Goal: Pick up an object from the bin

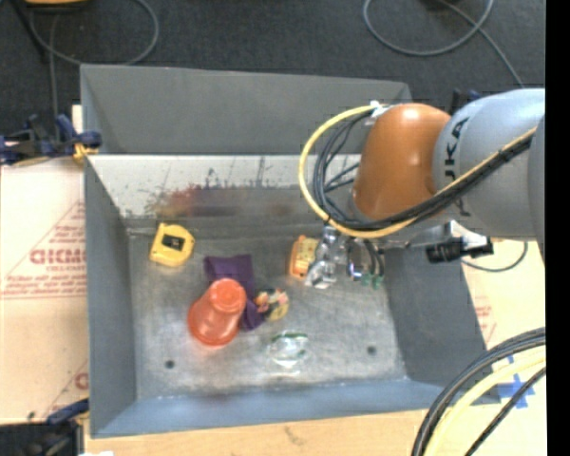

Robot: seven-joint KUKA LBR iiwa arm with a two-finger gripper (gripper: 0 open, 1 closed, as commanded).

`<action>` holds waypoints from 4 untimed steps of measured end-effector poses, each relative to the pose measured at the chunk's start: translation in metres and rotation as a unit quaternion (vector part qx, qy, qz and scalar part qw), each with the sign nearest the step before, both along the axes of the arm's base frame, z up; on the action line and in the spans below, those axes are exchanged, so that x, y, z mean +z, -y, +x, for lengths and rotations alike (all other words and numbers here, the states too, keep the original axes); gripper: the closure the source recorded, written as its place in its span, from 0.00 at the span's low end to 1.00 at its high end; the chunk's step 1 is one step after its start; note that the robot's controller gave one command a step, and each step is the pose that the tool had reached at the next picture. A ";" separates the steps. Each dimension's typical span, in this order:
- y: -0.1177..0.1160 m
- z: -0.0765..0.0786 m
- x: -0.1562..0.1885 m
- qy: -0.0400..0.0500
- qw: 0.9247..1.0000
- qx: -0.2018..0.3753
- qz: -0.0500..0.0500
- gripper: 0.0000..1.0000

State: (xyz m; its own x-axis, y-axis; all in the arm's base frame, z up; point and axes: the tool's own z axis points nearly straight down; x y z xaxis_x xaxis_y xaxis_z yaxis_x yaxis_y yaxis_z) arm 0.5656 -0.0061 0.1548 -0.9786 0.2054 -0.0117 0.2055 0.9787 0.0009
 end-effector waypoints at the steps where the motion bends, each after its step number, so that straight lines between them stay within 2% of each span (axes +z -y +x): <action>1: -0.013 -0.011 0.018 -0.008 1.000 -0.013 0.001 1.00; 2: -0.035 0.009 -0.021 -0.005 1.000 -0.021 0.000 0.00; 3: -0.036 0.008 -0.022 -0.006 1.000 -0.020 0.000 0.00; 4: -0.037 0.042 0.007 -0.005 1.000 -0.006 0.000 0.00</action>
Offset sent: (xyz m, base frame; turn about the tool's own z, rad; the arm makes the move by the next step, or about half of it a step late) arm 0.0078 0.0367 -0.0204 0.0438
